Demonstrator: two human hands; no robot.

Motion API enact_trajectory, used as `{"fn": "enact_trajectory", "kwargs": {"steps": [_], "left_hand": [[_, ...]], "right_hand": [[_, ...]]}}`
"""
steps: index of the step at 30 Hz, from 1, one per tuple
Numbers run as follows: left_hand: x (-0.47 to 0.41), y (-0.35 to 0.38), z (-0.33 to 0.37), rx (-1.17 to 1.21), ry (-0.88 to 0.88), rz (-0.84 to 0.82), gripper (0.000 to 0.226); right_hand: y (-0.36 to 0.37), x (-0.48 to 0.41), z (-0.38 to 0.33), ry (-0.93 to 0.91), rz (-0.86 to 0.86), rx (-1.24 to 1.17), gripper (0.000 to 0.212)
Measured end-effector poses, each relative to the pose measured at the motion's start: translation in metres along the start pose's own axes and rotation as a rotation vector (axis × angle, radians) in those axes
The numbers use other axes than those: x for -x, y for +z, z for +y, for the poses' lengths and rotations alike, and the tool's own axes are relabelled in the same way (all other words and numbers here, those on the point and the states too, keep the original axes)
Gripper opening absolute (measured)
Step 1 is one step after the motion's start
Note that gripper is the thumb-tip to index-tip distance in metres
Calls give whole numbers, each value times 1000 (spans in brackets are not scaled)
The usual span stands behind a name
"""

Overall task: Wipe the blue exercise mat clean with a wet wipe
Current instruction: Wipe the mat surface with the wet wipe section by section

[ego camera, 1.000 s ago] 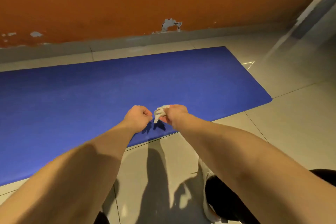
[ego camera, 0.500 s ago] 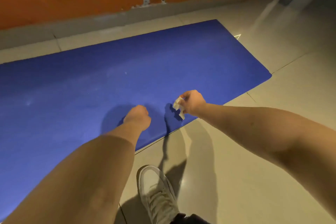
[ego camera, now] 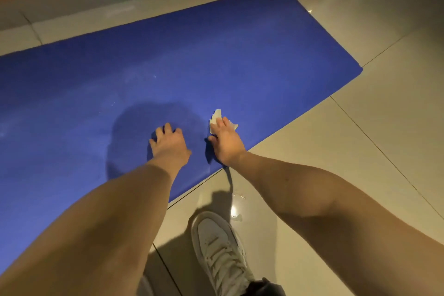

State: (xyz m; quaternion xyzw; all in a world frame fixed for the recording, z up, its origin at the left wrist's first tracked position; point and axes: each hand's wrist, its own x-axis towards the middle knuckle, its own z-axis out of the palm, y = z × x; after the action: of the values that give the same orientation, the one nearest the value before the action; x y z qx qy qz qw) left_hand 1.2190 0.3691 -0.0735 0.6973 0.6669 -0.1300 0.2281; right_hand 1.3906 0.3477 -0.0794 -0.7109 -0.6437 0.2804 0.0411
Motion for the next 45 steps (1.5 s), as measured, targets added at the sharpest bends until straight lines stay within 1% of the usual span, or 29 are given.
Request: {"fn": "enact_trajectory", "kwargs": {"steps": [1, 2, 3, 5, 7, 10, 13, 15, 19, 21, 24, 27, 30, 32, 33, 34, 35, 36, 38, 39, 40, 41, 43, 44, 45], "left_hand": [[-1, 2, 0, -24, 5, 9, 72], [-2, 4, 1, -37, 3, 22, 73], [-1, 7, 1, -40, -4, 38, 74], [0, 8, -1, -36, -10, 67, 74], [0, 7, -3, -16, 18, 64, 73], [-1, 4, -10, 10, 49, 50, 77], [-1, 4, -17, 23, 55, 51, 79], [-1, 3, -20, 34, 16, 49, 81], [-1, 0, -25, 79, -86, -1, 93], [-1, 2, -27, 88, -97, -8, 96], [0, 3, -28, 64, -85, 0, 95], [2, 2, -28, 39, -93, -3, 93], [1, 4, -29, 21, -103, -3, 93], [3, 4, -29, 40, -99, -4, 95], [4, 4, -30, 55, -91, -5, 95], [4, 4, -31, 67, -85, -3, 95], [5, 3, -32, 72, -82, 0, 95], [6, 3, -33, 70, -83, 3, 95], [8, 4, -34, 65, -98, 3, 96], [8, 4, -35, 70, -115, -1, 97], [8, 5, -36, 79, -132, -4, 98], [8, 5, -37, 85, -144, -4, 98], [8, 5, -38, 80, -143, -9, 97], [9, 4, -39, 77, -135, -13, 96], [9, 3, -40, 77, -127, -16, 95]], "right_hand": [[14, 3, 2, -43, -30, 116, 52], [22, 6, 1, -31, -47, 201, 61], [27, 7, 2, -4, -67, 276, 66], [30, 8, 0, 49, -81, 345, 68], [27, 6, 0, 38, -95, 391, 69], [21, -7, 6, 0, -151, 422, 71], [15, -21, 8, -41, -148, 442, 73], [9, -31, 5, -17, -137, 439, 74], [3, -45, -2, 91, -170, 452, 78], [4, -49, -6, 94, -179, 439, 77], [14, -47, -11, -1, -145, 412, 76], [37, -26, -27, -197, -97, 420, 74], [52, -11, -31, -348, -161, 429, 70], [41, -17, -20, -443, -133, 400, 70], [33, -25, -11, -441, -114, 355, 72], [24, -33, -2, -389, -83, 314, 74], [15, -43, 8, -313, -60, 313, 75], [6, -52, 15, -219, -47, 361, 73], [-5, -63, 17, -20, -108, 473, 71], [-5, -64, 13, 38, -138, 476, 71], [-2, -63, 5, 46, -133, 448, 70], [4, -58, -5, 17, -121, 400, 69], [25, -39, -26, -101, -80, 285, 67], [38, -26, -35, -164, -65, 267, 66], [51, -13, -41, -222, -69, 298, 67]]}}
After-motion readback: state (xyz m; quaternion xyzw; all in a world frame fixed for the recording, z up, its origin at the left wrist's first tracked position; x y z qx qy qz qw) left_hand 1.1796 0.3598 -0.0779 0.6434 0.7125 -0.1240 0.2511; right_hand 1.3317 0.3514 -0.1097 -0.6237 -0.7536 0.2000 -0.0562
